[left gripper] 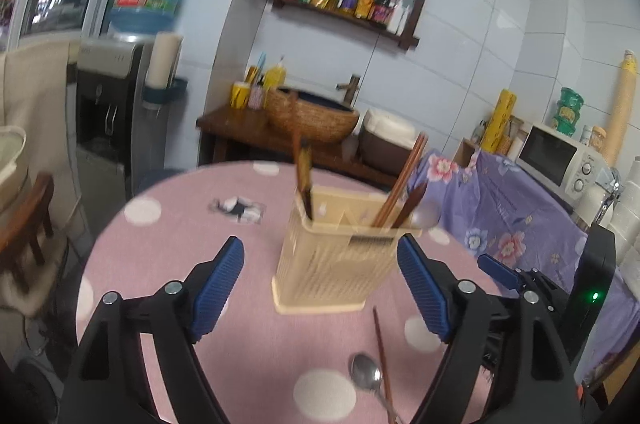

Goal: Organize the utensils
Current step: 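Move the right tool to the metal spoon and grasp it, then lift the metal spoon with the right tool while the left tool grasps a wooden chopstick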

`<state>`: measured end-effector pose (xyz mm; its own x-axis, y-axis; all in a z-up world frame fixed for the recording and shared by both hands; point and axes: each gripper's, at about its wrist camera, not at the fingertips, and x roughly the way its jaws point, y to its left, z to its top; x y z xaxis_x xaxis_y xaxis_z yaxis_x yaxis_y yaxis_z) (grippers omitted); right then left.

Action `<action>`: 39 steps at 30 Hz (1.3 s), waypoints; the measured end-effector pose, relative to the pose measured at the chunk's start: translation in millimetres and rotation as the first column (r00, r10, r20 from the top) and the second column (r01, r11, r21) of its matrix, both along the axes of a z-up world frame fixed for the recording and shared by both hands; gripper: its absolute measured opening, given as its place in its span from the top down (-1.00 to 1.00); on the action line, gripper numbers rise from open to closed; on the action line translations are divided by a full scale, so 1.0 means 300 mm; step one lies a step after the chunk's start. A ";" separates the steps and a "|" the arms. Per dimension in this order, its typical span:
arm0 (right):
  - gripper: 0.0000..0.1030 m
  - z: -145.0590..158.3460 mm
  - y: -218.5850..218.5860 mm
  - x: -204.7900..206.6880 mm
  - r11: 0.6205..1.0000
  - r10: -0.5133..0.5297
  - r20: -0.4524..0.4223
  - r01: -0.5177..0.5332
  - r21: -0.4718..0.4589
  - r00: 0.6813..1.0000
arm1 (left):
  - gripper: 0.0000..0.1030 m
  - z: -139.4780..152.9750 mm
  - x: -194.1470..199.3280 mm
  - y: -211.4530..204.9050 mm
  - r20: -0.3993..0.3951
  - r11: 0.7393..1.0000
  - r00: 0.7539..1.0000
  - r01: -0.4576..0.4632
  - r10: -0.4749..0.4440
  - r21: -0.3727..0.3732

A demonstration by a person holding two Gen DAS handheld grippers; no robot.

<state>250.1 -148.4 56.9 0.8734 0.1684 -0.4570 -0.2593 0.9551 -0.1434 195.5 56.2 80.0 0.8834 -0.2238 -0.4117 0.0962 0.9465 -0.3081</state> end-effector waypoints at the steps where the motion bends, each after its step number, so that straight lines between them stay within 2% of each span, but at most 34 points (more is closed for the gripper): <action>1: -0.20 -0.038 0.002 -0.010 1.000 0.010 -0.042 -0.010 0.005 0.999 | -0.54 -0.036 -0.009 0.001 -0.025 1.000 1.000 -0.006 0.006 0.004; 5: -0.16 -0.179 0.037 -0.018 0.996 0.087 -0.209 -0.084 0.022 0.974 | -0.56 -0.163 -0.038 0.008 -0.117 1.000 0.993 -0.017 0.019 0.023; 7: 0.03 -0.245 0.055 -0.007 0.991 0.136 -0.284 -0.133 0.030 0.949 | -0.56 -0.220 -0.053 0.016 -0.164 1.000 0.986 -0.007 0.010 0.017; 8: 0.07 -0.269 0.061 0.003 0.987 0.161 -0.313 -0.157 0.037 0.936 | -0.56 -0.241 -0.061 0.022 -0.181 1.000 0.983 -0.006 0.008 0.015; 11: 0.15 -0.308 0.053 0.041 0.976 0.217 -0.365 -0.206 0.068 0.905 | -0.56 -0.293 -0.086 0.046 -0.228 1.000 0.974 0.004 -0.003 0.002; 14: 0.17 -0.330 0.045 0.082 0.956 0.293 -0.412 -0.277 0.099 0.863 | -0.56 -0.310 -0.099 0.057 -0.242 1.000 0.970 0.013 -0.013 -0.001; 16: 0.25 -0.343 0.046 0.111 0.941 0.336 -0.440 -0.317 0.120 0.832 | -0.56 -0.316 -0.102 0.051 -0.243 1.000 0.970 0.026 -0.025 0.000; 21: 0.27 -0.368 0.046 0.169 0.929 0.368 -0.464 -0.334 0.157 0.806 | -0.56 -0.323 -0.097 0.011 -0.248 0.998 0.967 0.062 -0.059 0.003; 26: 0.28 -0.409 0.045 0.224 0.894 0.448 -0.507 -0.381 0.236 0.737 | -0.56 -0.345 -0.082 -0.018 -0.273 0.997 0.959 0.081 -0.078 -0.001; 27: 0.30 -0.413 0.045 0.231 0.888 0.459 -0.499 -0.387 0.247 0.735 | -0.56 -0.347 -0.081 -0.023 -0.276 0.997 0.958 0.083 -0.080 -0.002; 30: 0.54 -0.414 0.033 0.249 0.863 0.505 -0.509 -0.395 0.315 0.697 | -0.56 -0.348 -0.080 -0.038 -0.280 0.996 0.956 0.093 -0.087 0.010; 33: 0.63 -0.421 0.029 0.249 0.848 0.530 -0.521 -0.401 0.347 0.670 | -0.56 -0.350 -0.069 -0.047 -0.286 0.995 0.954 0.098 -0.091 0.011; 35: 0.72 -0.424 0.033 0.237 0.843 0.538 -0.521 -0.413 0.346 0.662 | -0.56 -0.352 -0.060 -0.053 -0.291 0.995 0.952 0.103 -0.098 0.003; 37: 0.91 -0.417 0.032 0.225 0.835 0.550 -0.520 -0.413 0.363 0.654 | -0.56 -0.353 -0.054 -0.062 -0.294 0.994 0.951 0.105 -0.098 0.009; 39: 0.95 -0.400 0.011 0.218 0.832 0.552 -0.503 -0.401 0.383 0.665 | -0.55 -0.354 -0.046 -0.072 -0.299 0.994 0.949 0.110 -0.099 0.020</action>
<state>315.3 -145.2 -63.1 0.2250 0.6465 -0.7290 -0.6455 0.6593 0.3855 181.6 34.7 -26.1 0.6925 -0.2882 -0.6613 0.1043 0.9471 -0.3035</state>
